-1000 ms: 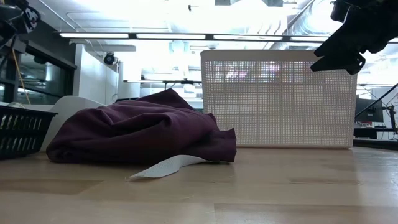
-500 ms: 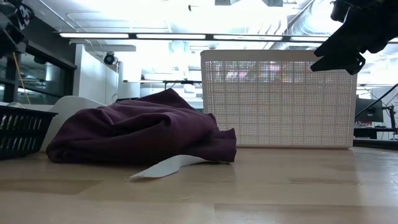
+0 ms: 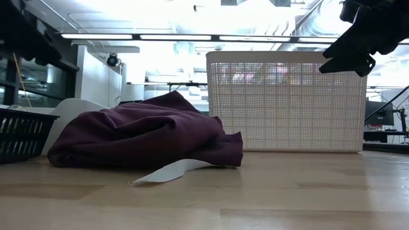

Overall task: Pick & place medical supplies in basket/bin
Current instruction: Put the red patient gown into the white bin

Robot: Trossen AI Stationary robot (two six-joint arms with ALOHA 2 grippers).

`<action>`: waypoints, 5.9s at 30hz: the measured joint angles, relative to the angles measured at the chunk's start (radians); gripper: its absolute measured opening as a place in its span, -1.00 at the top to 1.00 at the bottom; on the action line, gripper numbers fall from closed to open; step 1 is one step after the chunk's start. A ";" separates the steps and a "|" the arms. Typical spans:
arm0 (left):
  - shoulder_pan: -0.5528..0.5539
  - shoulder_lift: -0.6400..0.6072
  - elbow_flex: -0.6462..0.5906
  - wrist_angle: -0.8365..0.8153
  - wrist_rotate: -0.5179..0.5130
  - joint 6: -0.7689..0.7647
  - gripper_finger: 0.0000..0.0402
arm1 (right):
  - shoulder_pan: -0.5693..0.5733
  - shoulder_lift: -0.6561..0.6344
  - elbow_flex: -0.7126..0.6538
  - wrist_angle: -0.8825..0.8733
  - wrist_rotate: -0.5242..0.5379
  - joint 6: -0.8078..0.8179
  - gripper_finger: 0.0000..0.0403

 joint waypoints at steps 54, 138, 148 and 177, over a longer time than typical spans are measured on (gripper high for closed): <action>0.161 0.191 0.000 0.295 0.070 0.239 0.31 | 0.000 0.000 0.000 0.000 0.000 0.000 -0.05; 0.161 0.191 -0.001 0.294 0.083 0.276 -0.99 | 0.000 0.000 0.000 0.000 0.000 0.000 -0.05; 0.157 0.188 0.000 0.325 0.080 0.363 -0.99 | 0.000 0.000 0.000 0.000 0.000 0.000 -0.05; 0.238 0.481 0.532 -0.095 0.081 0.591 -0.99 | 0.000 0.000 0.000 0.000 0.000 0.000 -0.05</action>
